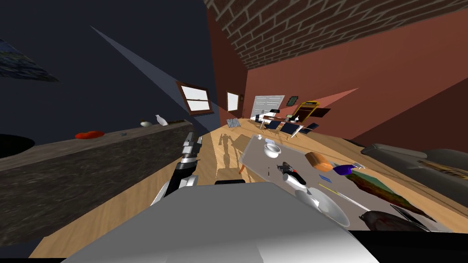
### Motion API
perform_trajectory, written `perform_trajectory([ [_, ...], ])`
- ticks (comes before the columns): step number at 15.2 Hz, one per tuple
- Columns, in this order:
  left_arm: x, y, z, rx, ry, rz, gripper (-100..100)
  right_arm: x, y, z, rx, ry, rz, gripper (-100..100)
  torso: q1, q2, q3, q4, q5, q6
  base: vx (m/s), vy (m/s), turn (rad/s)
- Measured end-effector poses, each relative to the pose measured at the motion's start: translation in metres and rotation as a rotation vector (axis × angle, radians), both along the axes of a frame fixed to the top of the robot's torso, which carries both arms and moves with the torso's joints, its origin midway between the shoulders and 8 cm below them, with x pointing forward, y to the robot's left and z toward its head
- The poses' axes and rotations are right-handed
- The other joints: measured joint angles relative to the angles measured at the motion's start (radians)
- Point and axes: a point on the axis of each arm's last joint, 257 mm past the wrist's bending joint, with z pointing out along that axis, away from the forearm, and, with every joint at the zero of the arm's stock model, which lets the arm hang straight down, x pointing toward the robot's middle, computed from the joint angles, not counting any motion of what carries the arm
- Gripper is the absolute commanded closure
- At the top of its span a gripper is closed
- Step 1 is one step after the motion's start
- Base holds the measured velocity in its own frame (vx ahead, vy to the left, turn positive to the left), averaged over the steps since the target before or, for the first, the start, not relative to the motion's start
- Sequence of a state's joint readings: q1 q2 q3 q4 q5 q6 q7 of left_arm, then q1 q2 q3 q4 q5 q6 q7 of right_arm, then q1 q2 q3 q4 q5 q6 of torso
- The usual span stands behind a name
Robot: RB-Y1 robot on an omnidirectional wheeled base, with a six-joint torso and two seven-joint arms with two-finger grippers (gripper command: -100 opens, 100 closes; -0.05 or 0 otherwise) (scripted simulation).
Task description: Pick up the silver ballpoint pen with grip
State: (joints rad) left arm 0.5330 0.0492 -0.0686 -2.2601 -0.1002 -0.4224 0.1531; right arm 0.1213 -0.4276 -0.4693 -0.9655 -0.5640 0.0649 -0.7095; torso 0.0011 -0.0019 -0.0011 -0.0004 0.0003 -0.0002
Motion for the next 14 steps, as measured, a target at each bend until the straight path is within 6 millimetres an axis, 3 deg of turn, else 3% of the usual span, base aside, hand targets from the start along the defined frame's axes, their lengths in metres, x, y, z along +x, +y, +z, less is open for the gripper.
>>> perform_trajectory([
  [14,0.0,0.0,0.0,0.0,0.0,0.0,0,-0.072,0.012,-0.093,0.386,0.027,-0.314,-100,0.0,-0.001,-0.001,0.0,0.0,0.0,0.027,0.004,0.064],
])
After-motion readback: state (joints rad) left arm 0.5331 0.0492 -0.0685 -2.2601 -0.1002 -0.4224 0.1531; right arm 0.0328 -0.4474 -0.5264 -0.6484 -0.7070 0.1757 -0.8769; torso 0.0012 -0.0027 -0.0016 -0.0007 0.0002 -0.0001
